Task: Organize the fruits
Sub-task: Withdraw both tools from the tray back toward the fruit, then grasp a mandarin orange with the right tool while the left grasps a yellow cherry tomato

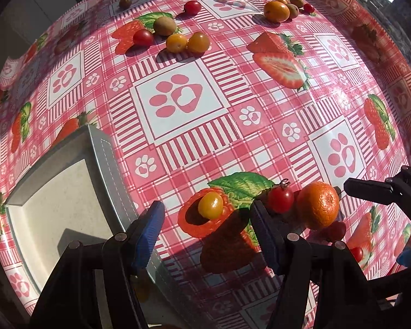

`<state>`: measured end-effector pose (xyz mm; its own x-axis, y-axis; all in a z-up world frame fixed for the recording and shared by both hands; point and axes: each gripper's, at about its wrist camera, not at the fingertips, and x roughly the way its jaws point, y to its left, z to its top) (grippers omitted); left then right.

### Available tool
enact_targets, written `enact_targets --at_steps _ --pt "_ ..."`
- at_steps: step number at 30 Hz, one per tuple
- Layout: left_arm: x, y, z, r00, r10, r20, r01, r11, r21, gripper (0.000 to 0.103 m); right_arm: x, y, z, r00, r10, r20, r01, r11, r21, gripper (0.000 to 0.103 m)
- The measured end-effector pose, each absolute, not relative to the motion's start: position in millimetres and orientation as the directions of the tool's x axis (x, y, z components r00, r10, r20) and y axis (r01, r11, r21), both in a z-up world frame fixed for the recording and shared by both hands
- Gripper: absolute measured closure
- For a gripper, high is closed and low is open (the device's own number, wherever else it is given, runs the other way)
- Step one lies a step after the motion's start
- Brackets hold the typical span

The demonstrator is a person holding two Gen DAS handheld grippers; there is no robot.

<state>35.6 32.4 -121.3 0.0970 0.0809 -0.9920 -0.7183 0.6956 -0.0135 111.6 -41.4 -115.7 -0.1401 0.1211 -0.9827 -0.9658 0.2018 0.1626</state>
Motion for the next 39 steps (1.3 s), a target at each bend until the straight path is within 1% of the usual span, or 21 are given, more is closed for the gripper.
enact_targets --at_steps 2,4,6,8,9,10,11,12,13,14,15,16,17,20,27,39 --pt "36.1 33.3 -125.5 0.091 0.072 -0.993 -0.726 0.687 -0.016 0.037 109.3 -38.1 -119.4 -0.147 0.118 -0.982 -0.968 0.187 0.167 0.034" --pt "34.9 34.7 -126.3 0.095 0.075 -0.993 -0.736 0.677 -0.019 0.037 106.7 -36.0 -120.1 -0.144 0.123 -0.982 -0.972 0.171 0.163 0.038" --pt "34.0 36.2 -127.4 0.094 0.079 -0.992 -0.744 0.668 -0.018 0.037 103.3 -33.2 -120.1 -0.147 0.128 -0.981 -0.974 0.152 0.166 0.045" --pt "31.9 37.4 -128.8 0.094 0.082 -0.992 -0.748 0.664 -0.016 0.040 100.0 -30.2 -120.5 -0.150 0.130 -0.980 -0.975 0.144 0.168 0.059" --pt "31.7 37.0 -128.6 0.094 0.084 -0.992 -0.749 0.663 -0.015 0.044 99.7 -29.9 -120.4 -0.152 0.132 -0.980 -0.975 0.144 0.170 0.060" --pt "31.5 35.9 -127.4 0.096 0.083 -0.992 -0.748 0.663 -0.016 0.051 100.2 -30.0 -120.5 -0.156 0.132 -0.979 -0.973 0.148 0.175 0.060" --pt "31.9 34.9 -126.0 0.095 0.084 -0.992 -0.746 0.666 -0.015 0.054 101.2 -29.9 -120.5 -0.163 0.133 -0.978 -0.971 0.155 0.183 0.060" --pt "34.1 33.5 -125.4 0.096 0.084 -0.992 -0.745 0.667 -0.016 0.062 101.8 -30.0 -120.4 -0.168 0.135 -0.976 -0.969 0.161 0.189 0.060" --pt "37.0 32.4 -124.4 0.097 0.082 -0.992 -0.746 0.666 -0.018 0.066 101.9 -28.5 -120.3 -0.169 0.134 -0.976 -0.968 0.165 0.191 0.060" --pt "37.4 32.3 -123.7 0.097 0.083 -0.992 -0.747 0.664 -0.017 0.067 104.9 -30.0 -119.6 -0.171 0.136 -0.976 -0.967 0.168 0.192 0.060" --pt "36.8 32.3 -123.5 0.099 0.081 -0.992 -0.751 0.660 -0.021 0.072 106.6 -31.6 -118.8 -0.174 0.138 -0.975 -0.965 0.174 0.197 0.060" --pt "35.5 32.6 -122.2 0.102 0.078 -0.992 -0.757 0.653 -0.026 0.081 110.1 -33.0 -118.1 -0.178 0.140 -0.974 -0.963 0.180 0.201 0.060" --pt "34.9 32.1 -121.1 0.106 0.072 -0.992 -0.762 0.647 -0.035 0.084 113.2 -34.8 -117.5 -0.180 0.143 -0.973 -0.960 0.188 0.206 0.060" --pt "28.2 35.3 -120.6 0.131 0.042 -0.990 -0.777 0.624 -0.077 0.084 122.8 -40.1 -116.4 -0.189 0.152 -0.970 -0.952 0.215 0.219 0.060" --pt "16.9 35.3 -116.6 0.145 0.025 -0.989 -0.792 0.602 -0.101 0.084 136.4 -44.5 -107.1 -0.197 0.166 -0.966 -0.940 0.247 0.234 0.060" --pt "-18.6 21.8 -80.1 0.226 0.052 -0.973 -0.804 0.573 -0.156 0.084 137.0 -54.8 -86.7 -0.212 0.185 -0.960 -0.932 0.258 0.256 0.060"
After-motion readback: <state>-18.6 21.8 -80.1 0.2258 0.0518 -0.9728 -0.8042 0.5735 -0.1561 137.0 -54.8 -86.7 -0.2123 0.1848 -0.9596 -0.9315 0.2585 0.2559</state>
